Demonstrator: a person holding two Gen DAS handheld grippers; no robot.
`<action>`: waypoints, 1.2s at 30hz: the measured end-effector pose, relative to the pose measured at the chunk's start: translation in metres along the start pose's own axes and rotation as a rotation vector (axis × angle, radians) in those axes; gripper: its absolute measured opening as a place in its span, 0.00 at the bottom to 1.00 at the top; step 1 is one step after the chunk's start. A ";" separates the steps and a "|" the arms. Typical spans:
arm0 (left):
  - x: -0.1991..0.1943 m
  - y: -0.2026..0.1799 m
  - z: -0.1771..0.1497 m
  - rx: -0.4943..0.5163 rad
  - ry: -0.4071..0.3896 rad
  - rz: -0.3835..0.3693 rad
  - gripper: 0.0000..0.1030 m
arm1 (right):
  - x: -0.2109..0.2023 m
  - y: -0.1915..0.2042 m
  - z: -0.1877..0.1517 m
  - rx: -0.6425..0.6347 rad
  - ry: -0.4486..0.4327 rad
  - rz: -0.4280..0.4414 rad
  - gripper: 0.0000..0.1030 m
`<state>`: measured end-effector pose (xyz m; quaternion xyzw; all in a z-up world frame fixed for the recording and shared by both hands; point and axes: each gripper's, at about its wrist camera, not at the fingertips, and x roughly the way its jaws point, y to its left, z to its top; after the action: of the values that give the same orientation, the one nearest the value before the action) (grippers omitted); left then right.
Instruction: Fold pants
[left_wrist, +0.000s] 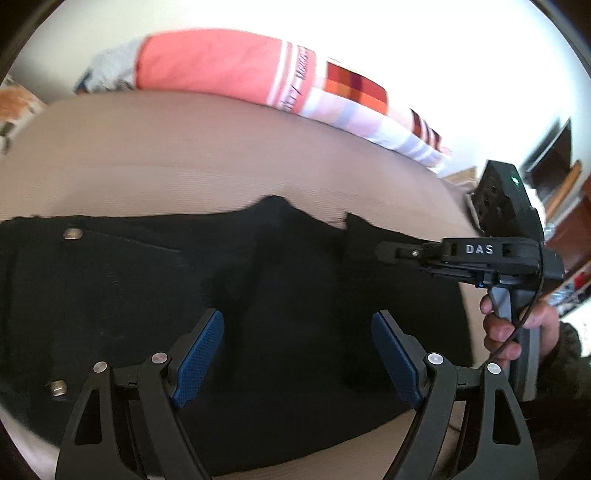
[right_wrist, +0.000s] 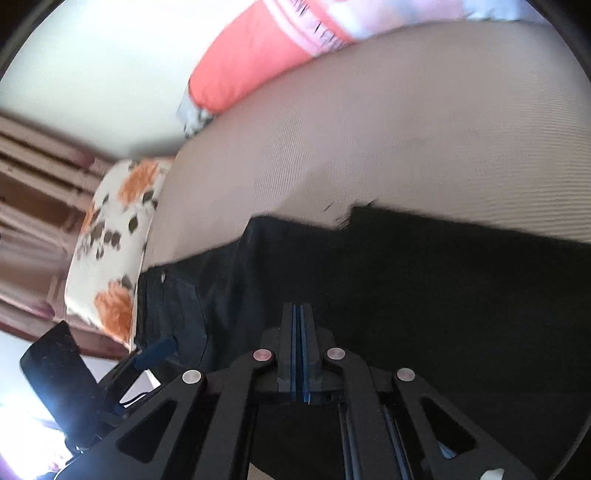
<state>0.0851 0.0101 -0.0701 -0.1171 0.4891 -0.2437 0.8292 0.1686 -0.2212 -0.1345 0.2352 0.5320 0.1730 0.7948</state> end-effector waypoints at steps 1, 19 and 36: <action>0.005 -0.002 0.003 -0.006 0.017 -0.035 0.80 | -0.010 -0.006 -0.002 0.006 -0.018 -0.013 0.06; 0.126 -0.007 0.045 -0.161 0.437 -0.363 0.42 | -0.117 -0.107 -0.057 0.278 -0.268 -0.084 0.32; 0.145 -0.029 0.039 -0.157 0.417 -0.392 0.09 | -0.107 -0.129 -0.060 0.355 -0.289 -0.027 0.35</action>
<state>0.1687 -0.0914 -0.1479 -0.2205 0.6345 -0.3794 0.6362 0.0757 -0.3733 -0.1441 0.3865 0.4380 0.0306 0.8111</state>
